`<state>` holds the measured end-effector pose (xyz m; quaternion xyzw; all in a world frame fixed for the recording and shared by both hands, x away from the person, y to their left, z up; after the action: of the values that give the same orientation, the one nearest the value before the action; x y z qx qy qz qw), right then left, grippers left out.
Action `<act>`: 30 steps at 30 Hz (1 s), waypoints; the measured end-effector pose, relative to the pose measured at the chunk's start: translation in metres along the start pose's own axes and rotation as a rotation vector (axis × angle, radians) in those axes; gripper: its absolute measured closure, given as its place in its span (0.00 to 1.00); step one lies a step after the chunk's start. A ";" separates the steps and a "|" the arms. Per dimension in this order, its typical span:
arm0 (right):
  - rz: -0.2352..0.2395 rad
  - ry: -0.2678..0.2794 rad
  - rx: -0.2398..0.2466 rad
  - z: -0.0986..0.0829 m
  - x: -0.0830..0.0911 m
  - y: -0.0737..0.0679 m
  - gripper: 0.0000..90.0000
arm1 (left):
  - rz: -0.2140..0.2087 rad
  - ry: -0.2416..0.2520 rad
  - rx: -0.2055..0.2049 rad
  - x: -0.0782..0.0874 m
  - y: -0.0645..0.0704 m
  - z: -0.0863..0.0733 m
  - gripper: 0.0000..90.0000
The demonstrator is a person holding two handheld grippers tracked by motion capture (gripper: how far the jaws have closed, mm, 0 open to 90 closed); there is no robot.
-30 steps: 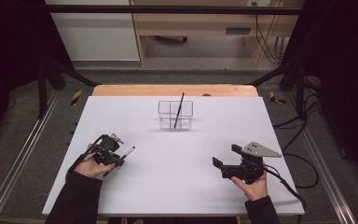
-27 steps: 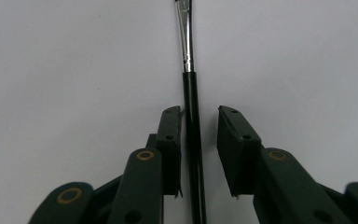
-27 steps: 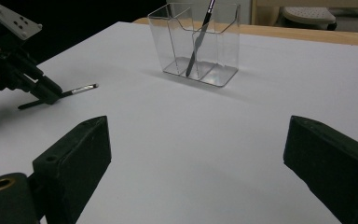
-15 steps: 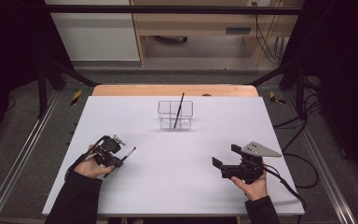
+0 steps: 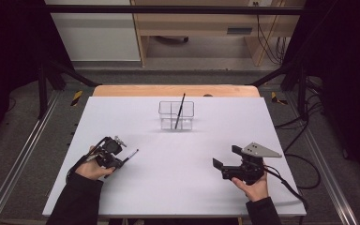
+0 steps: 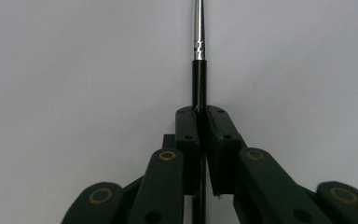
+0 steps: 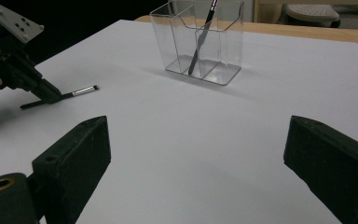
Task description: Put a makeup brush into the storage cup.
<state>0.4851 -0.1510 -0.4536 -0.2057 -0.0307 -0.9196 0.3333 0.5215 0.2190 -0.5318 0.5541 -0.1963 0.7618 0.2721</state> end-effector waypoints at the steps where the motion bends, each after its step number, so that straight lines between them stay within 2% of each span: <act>1: 0.000 -0.001 0.000 0.000 0.000 0.000 0.09 | 0.003 0.002 -0.006 0.000 0.000 0.000 0.93; 7: 0.000 0.004 -0.002 0.001 0.001 0.000 0.09 | 0.008 0.061 -0.025 0.008 0.004 0.005 0.93; 14: 0.000 0.009 -0.005 0.001 0.002 0.000 0.09 | 0.000 0.165 0.000 0.025 0.007 0.013 0.93; 25: 0.004 0.007 -0.009 0.000 0.000 -0.001 0.09 | 0.030 0.323 0.007 0.043 0.019 0.024 0.93; 30: 0.007 0.010 -0.014 0.001 0.000 -0.002 0.09 | 0.008 0.360 0.010 0.049 0.026 0.025 0.93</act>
<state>0.4843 -0.1492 -0.4531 -0.2034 -0.0220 -0.9197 0.3352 0.5123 0.1932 -0.4774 0.4093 -0.1427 0.8508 0.2969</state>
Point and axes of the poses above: each handheld gripper's, and its own axes: x roughly backward along the jaws, z roughly out of its top, y roughly to its right, the point moved 9 cm from there along -x, roughly forward along the jaws, and after that the axes turned 6 degrees about x, right-handed, at the moved point
